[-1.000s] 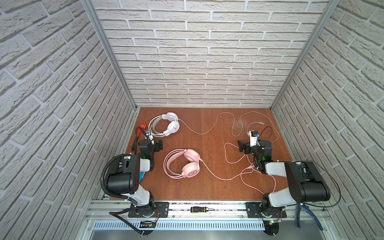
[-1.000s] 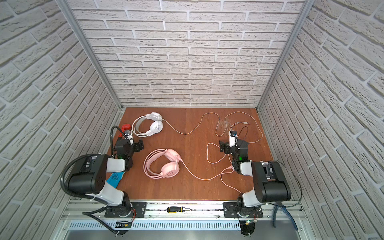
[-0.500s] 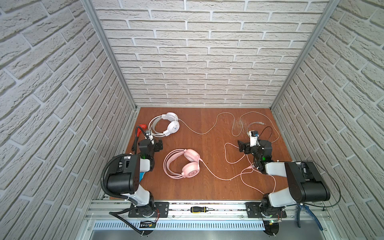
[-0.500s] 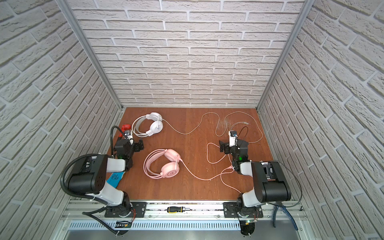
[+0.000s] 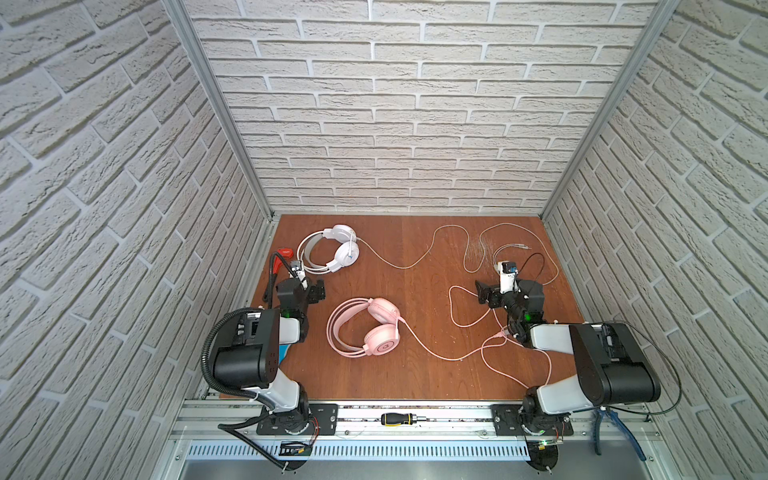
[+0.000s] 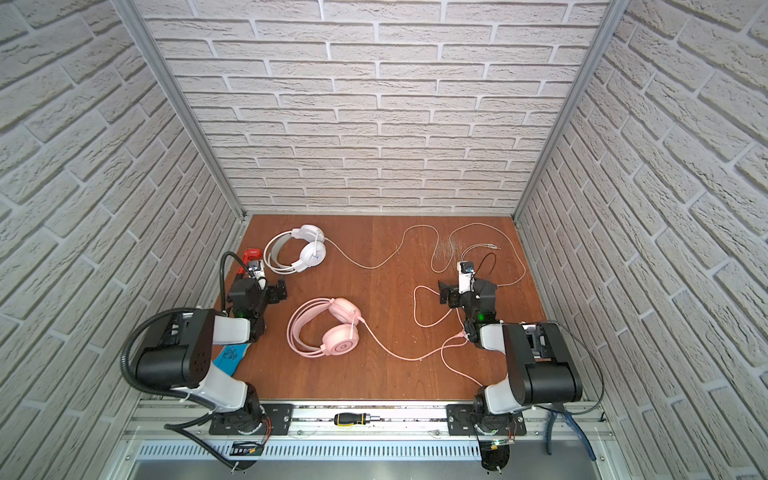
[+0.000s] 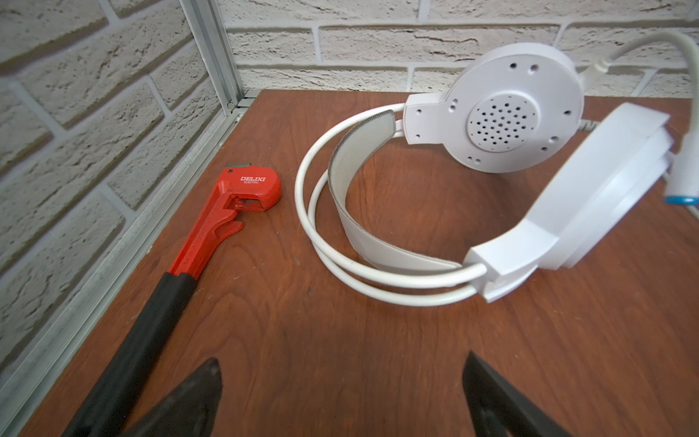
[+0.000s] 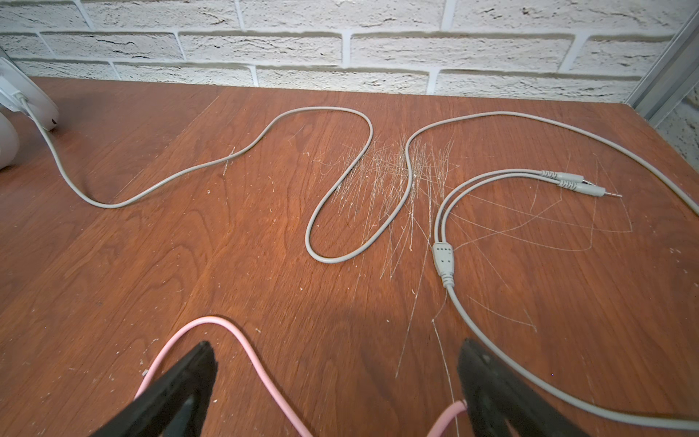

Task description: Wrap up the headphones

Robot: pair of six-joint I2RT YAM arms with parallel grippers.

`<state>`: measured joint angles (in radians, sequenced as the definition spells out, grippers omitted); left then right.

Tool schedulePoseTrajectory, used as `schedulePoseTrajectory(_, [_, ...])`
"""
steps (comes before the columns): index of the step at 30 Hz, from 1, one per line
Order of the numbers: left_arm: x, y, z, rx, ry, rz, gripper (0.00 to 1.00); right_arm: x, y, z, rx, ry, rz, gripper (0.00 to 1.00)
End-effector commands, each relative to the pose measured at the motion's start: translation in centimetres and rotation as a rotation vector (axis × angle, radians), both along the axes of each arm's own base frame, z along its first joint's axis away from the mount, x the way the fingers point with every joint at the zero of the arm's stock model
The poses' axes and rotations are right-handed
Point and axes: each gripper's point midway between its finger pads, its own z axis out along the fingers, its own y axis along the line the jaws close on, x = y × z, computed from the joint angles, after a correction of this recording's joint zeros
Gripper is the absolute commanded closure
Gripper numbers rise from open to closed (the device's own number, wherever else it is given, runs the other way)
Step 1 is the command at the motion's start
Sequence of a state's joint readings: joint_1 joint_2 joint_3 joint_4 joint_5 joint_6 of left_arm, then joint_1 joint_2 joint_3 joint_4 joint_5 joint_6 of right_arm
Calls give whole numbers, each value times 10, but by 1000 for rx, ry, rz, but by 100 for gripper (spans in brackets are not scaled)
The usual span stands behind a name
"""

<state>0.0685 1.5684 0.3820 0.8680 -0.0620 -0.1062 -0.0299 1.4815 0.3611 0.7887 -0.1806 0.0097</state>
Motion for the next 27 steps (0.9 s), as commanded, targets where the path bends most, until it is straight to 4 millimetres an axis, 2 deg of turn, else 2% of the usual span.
schedulePoseTrajectory(1, [5, 4, 16, -1, -58, 14, 2, 7, 1, 13, -9, -47, 9, 0])
schedulePoseTrajectory(4, [4, 6, 30, 2, -57, 23, 2, 8, -2, 17, -9, -55, -11, 0])
schedulePoseTrajectory(7, [0, -1, 46, 19, -59, -5, 2, 8, -2, 24, -14, -35, -12, 0])
schedulePoseTrajectory(10, [-1, -7, 73, 12, -64, -16, 2, 7, -5, 37, -19, -31, -28, 0])
schedulePoseTrajectory(18, [-5, -32, 138, -64, 51, -32, 2, -1, -16, 79, -29, -63, -102, 0])
schedulePoseTrajectory(27, [-42, -69, 153, -117, 275, 3, 2, -17, -6, 118, -35, -55, -62, 0])
